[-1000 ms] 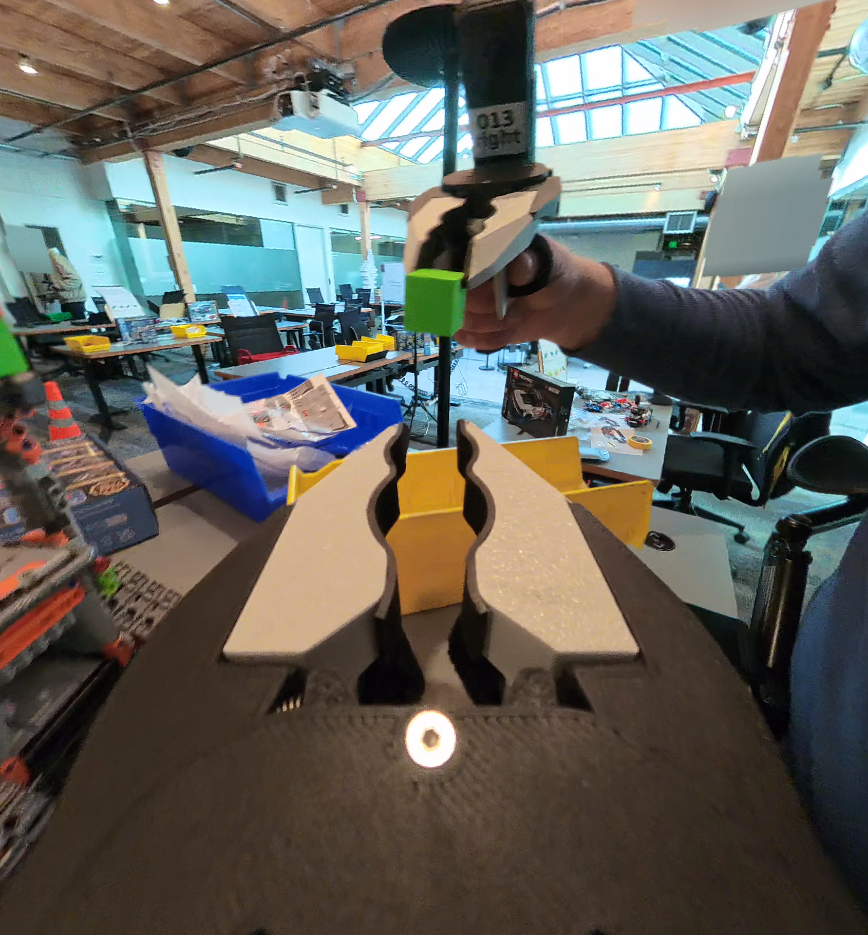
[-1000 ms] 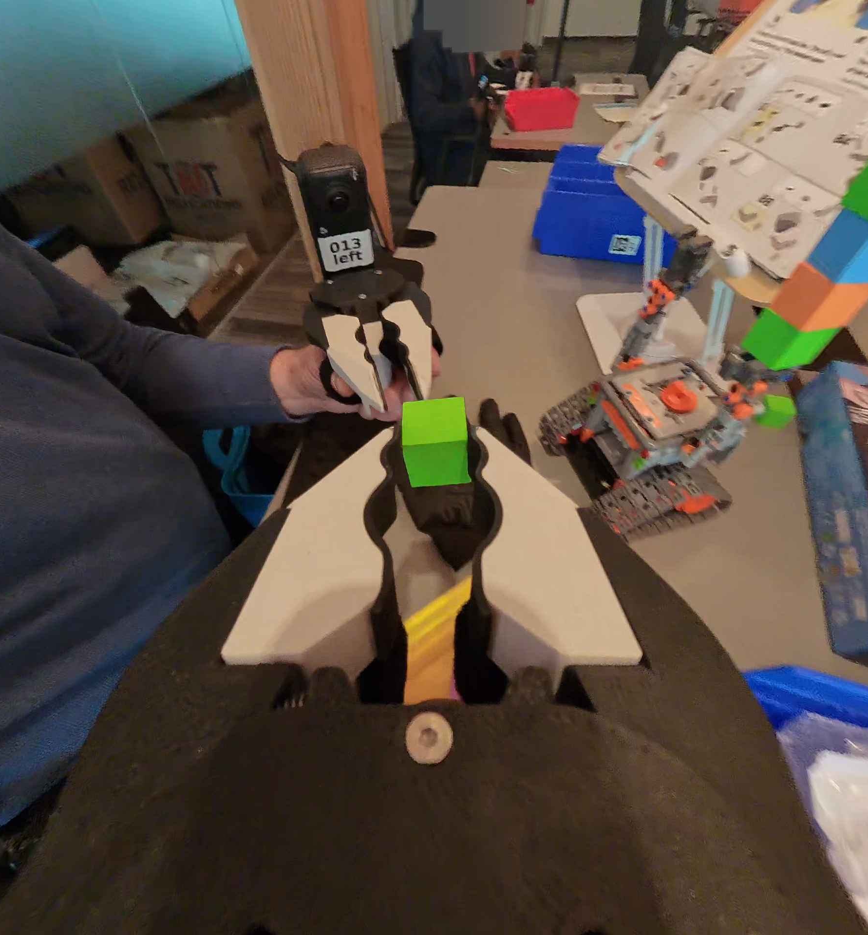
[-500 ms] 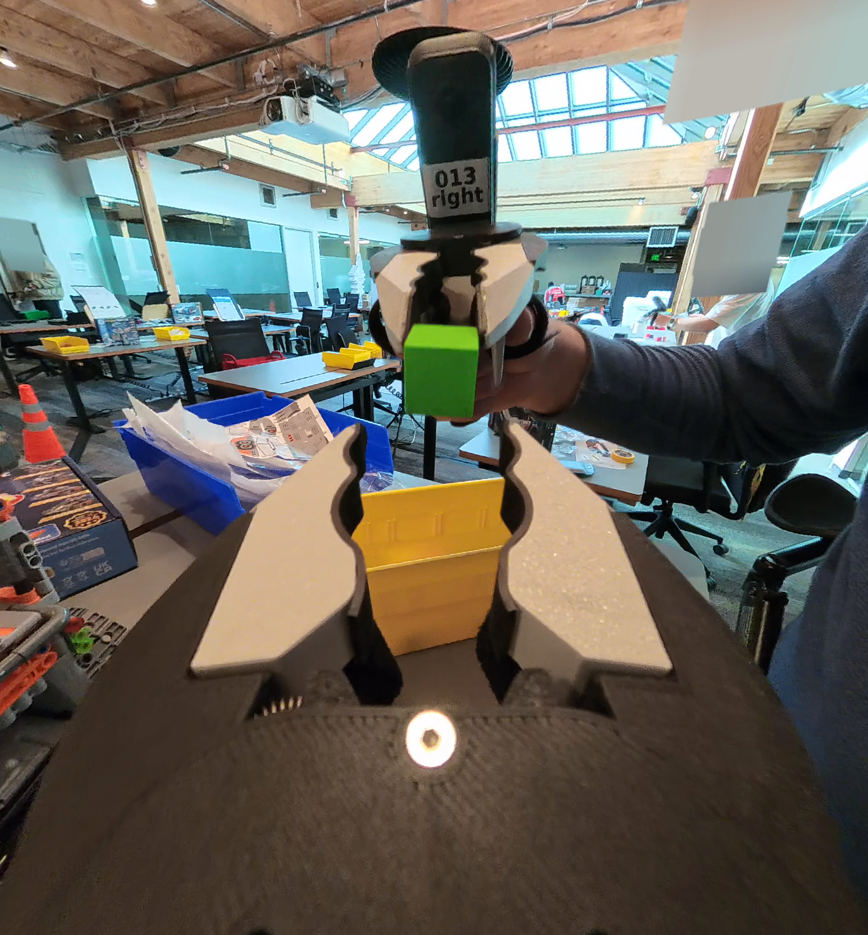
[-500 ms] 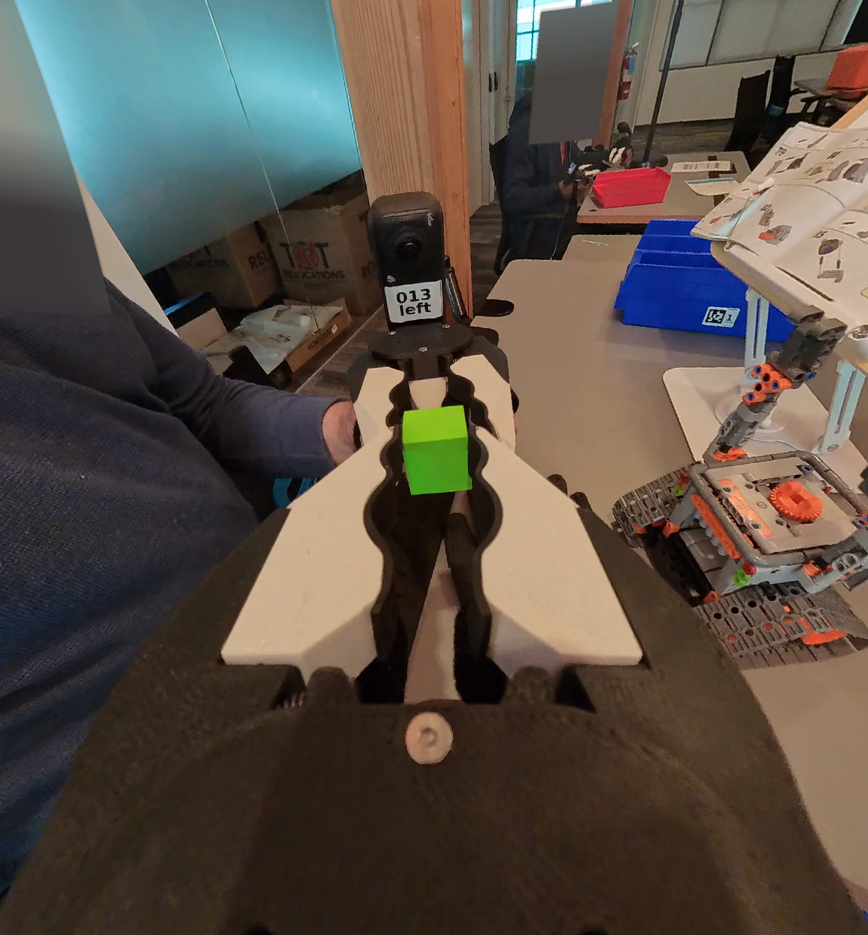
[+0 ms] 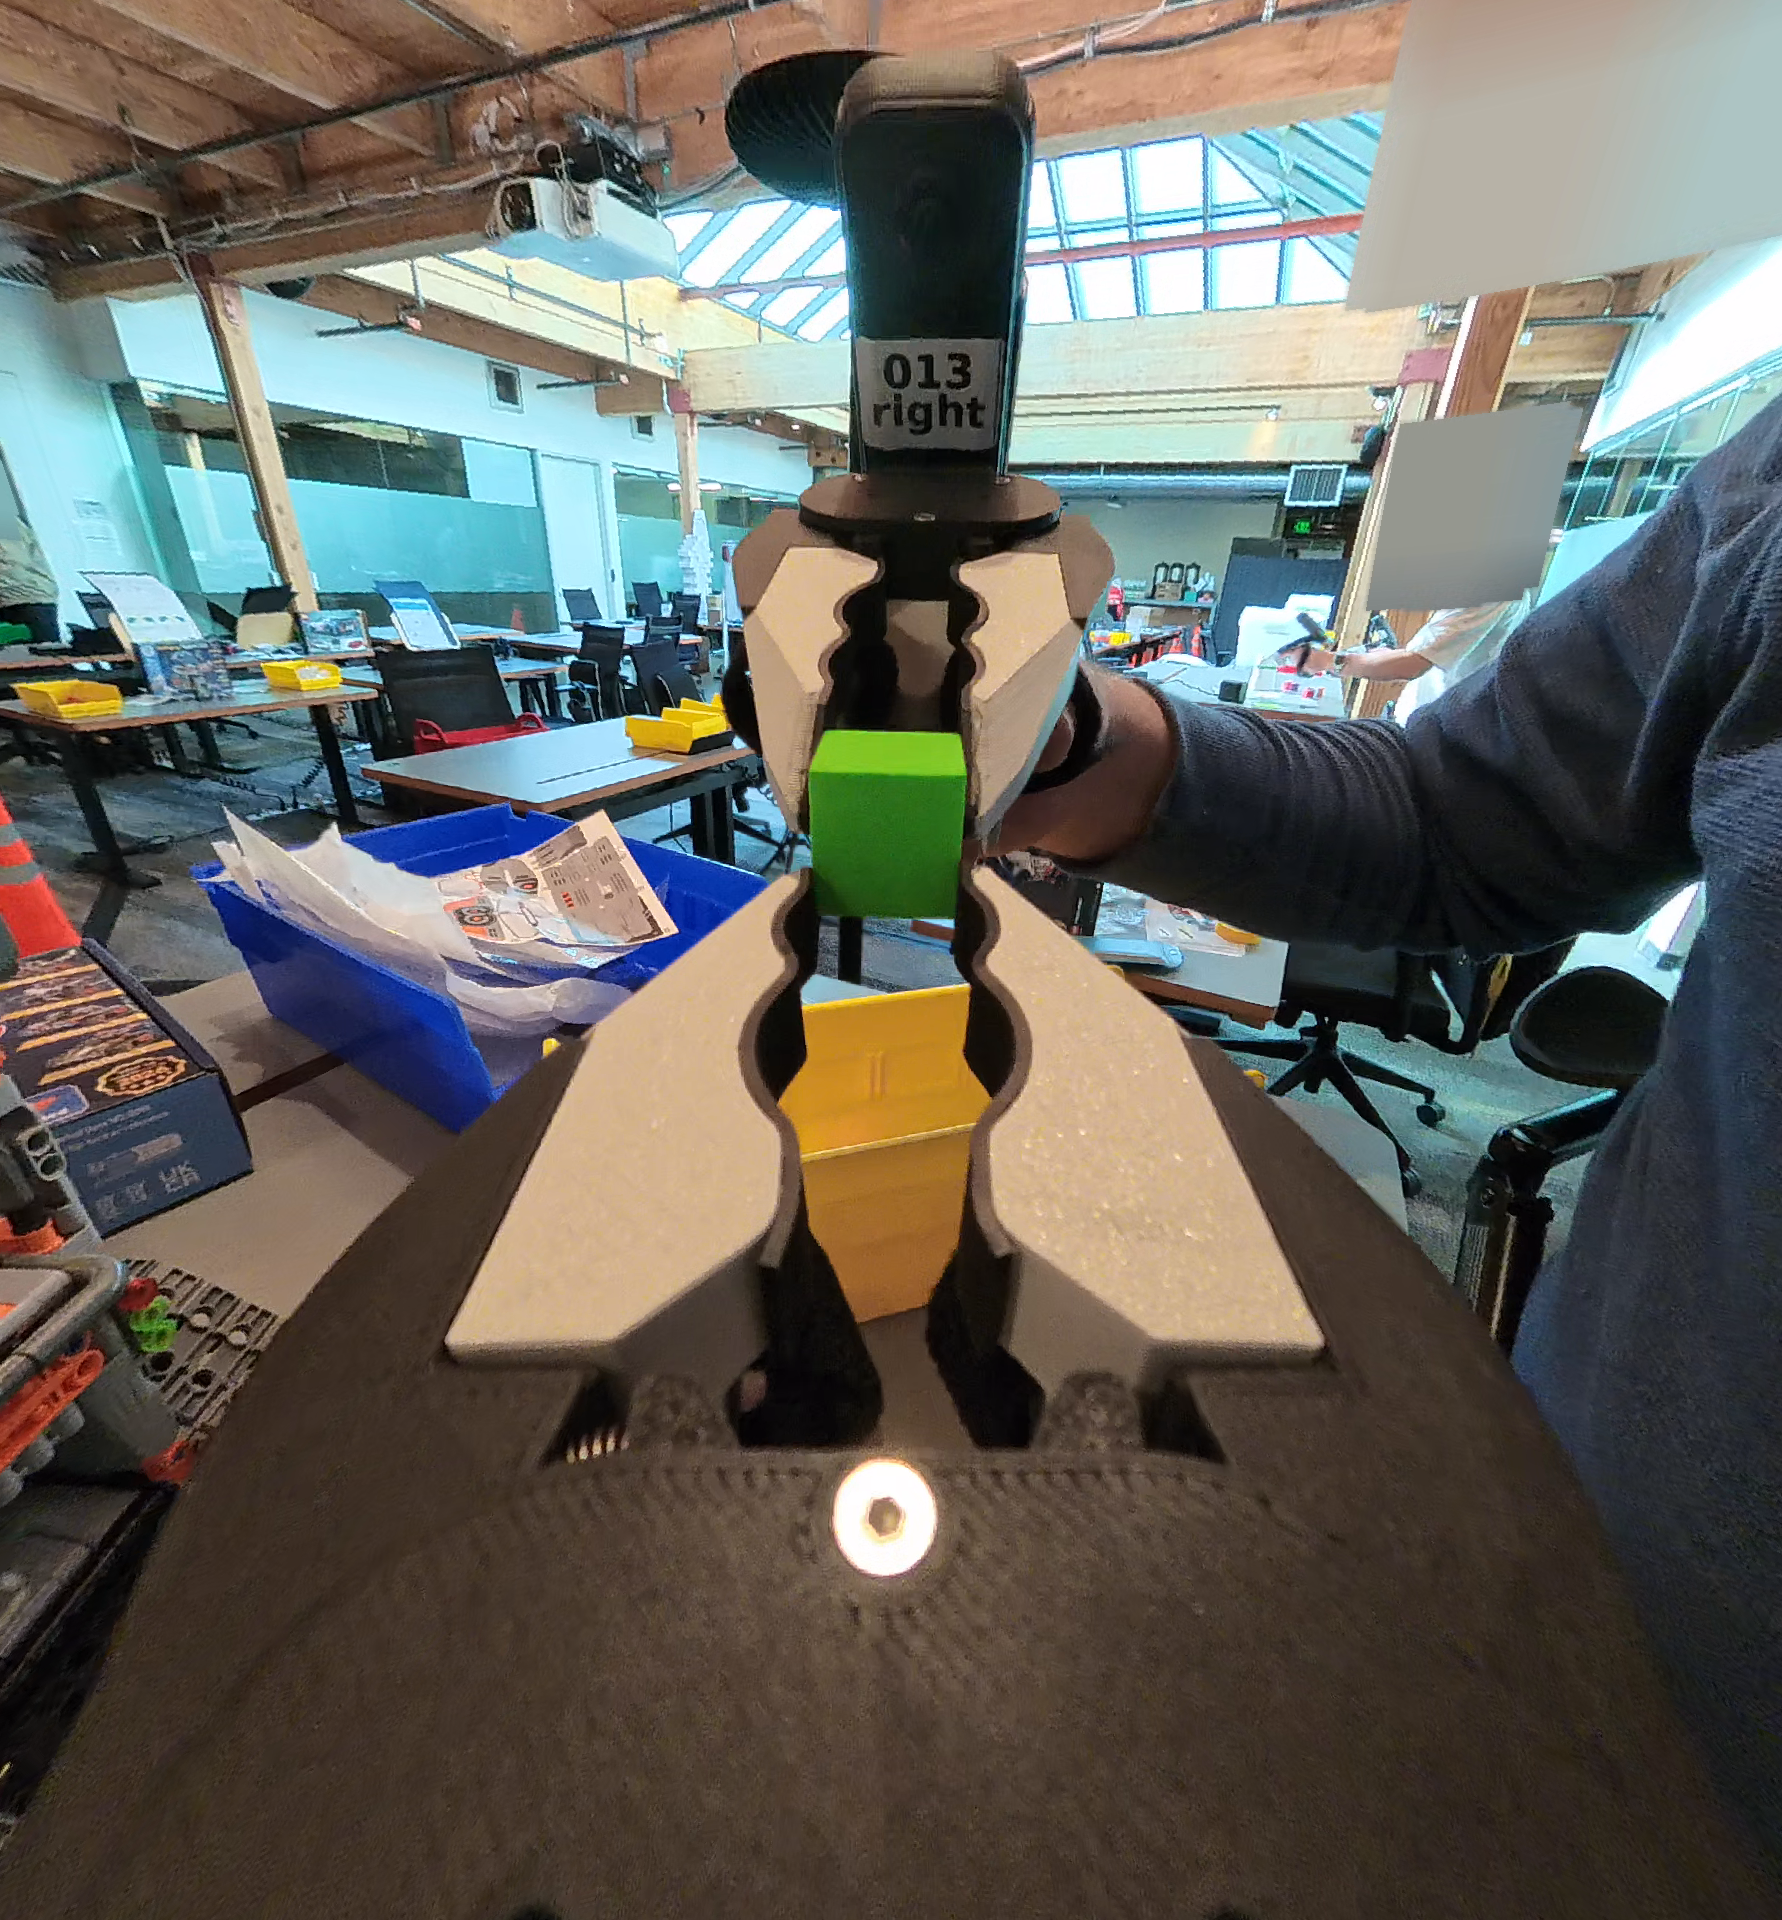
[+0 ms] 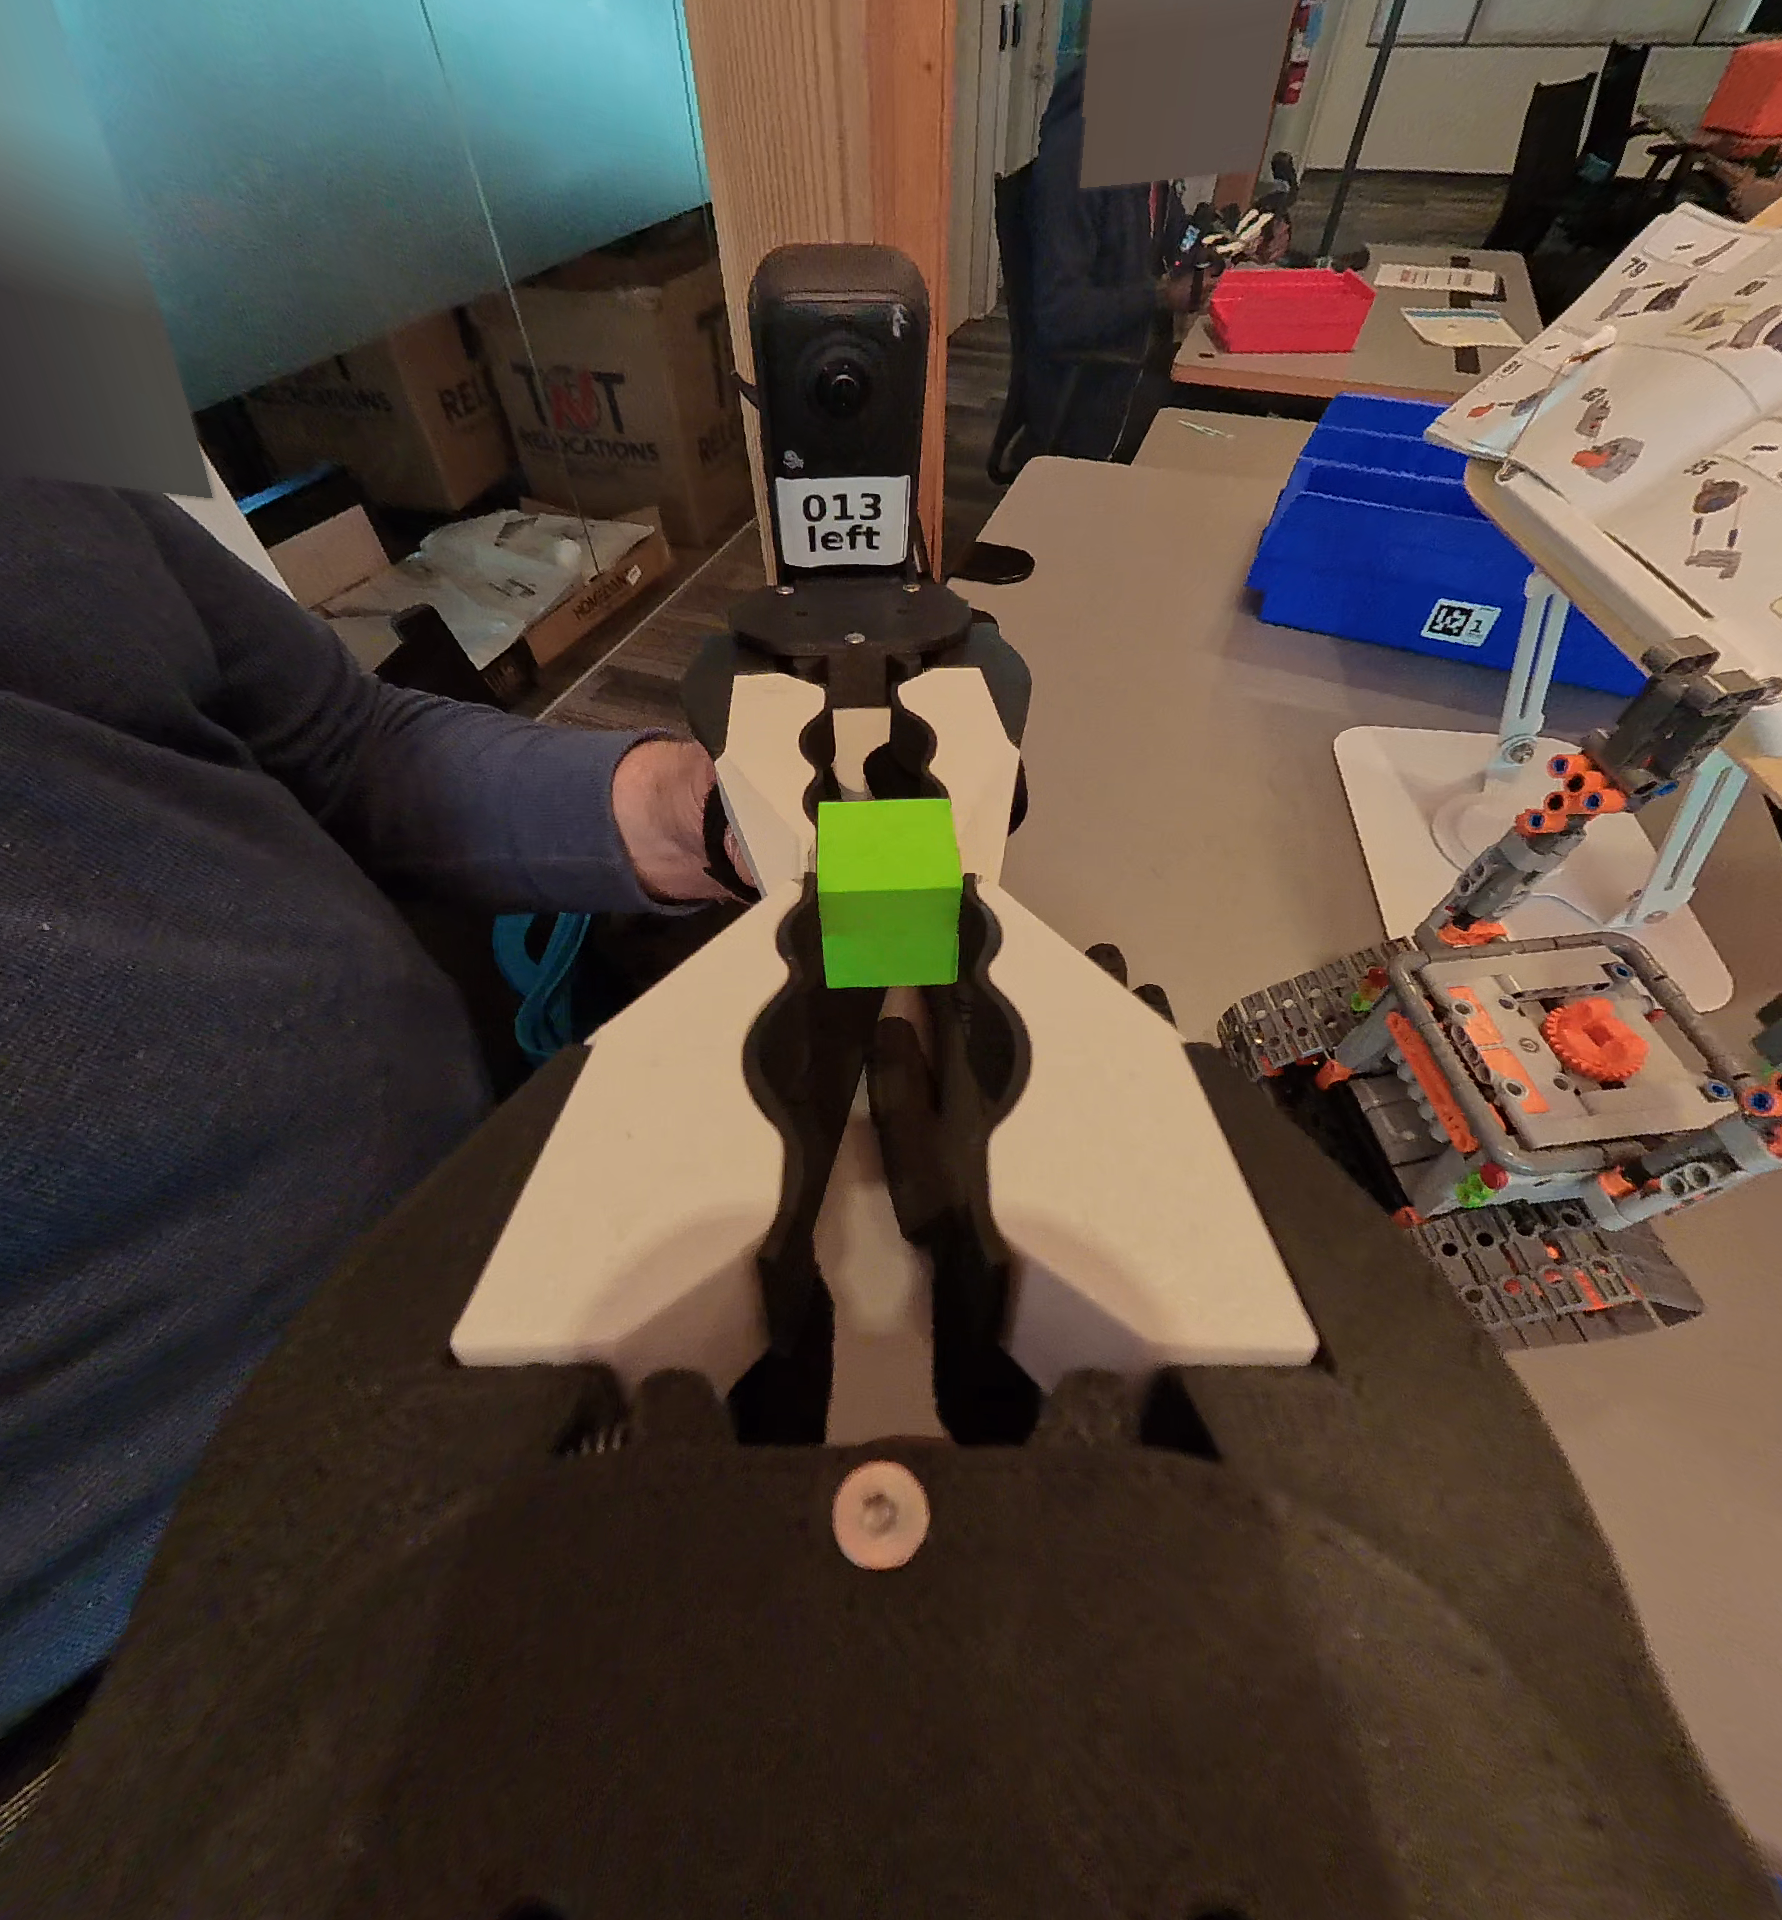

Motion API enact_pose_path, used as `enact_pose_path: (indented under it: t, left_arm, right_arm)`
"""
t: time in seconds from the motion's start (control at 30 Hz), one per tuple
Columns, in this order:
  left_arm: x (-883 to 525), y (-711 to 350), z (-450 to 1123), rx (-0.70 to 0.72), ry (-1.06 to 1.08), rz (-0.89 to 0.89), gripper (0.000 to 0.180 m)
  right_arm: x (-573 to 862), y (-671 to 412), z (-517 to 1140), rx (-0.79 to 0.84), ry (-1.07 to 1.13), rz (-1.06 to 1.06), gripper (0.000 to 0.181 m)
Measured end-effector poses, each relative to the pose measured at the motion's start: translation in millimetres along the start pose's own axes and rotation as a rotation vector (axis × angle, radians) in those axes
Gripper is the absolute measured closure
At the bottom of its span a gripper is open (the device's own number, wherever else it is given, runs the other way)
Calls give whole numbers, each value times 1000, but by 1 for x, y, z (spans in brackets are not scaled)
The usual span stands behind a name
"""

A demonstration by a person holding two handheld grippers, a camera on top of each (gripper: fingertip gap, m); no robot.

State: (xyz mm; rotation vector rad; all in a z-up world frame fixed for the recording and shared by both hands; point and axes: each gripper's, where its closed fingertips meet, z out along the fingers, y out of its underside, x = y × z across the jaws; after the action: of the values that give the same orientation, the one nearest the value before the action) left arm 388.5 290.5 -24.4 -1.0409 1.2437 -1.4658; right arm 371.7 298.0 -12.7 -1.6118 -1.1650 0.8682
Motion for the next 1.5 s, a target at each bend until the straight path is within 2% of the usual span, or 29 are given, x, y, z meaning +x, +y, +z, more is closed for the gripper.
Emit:
enact_pose_path:
  t: [0.1, 0.17, 0.23, 0.4, 0.57, 0.67, 0.77, 1.23, 1.5]
  left_arm:
    - [0, -2, 0, -7, -4, 14, 156]
    - [-1, -6, -3, 1, 3, 9, 146]
    - [1, -5, -10, 6, 18, 50, 156]
    - [-36, 32, -28, -70, -117, 82, 165]
    - [-71, 80, -42, -108, -235, 15, 169]
    - [-70, 71, -46, -102, -261, 101, 176]
    - [-75, 86, -47, -154, -267, 73, 175]
    - [-81, 91, -50, -167, -283, 65, 175]
    - [-81, 90, -49, -161, -278, 56, 174]
  right_arm:
    - [1, -3, 0, -1, -3, -8, 156]
    - [6, -12, -4, 6, 18, -20, 156]
    - [17, -35, -16, 31, 51, -41, 156]
    - [50, -127, -64, 87, 186, -151, 156]
    - [92, -229, -107, 151, 326, -206, 156]
    - [118, -279, -123, 170, 386, -220, 157]
    - [143, -313, -126, 160, 401, -202, 157]
    - [219, -326, -112, 74, 404, -6, 156]
    - [227, -315, -107, 37, 394, 21, 156]
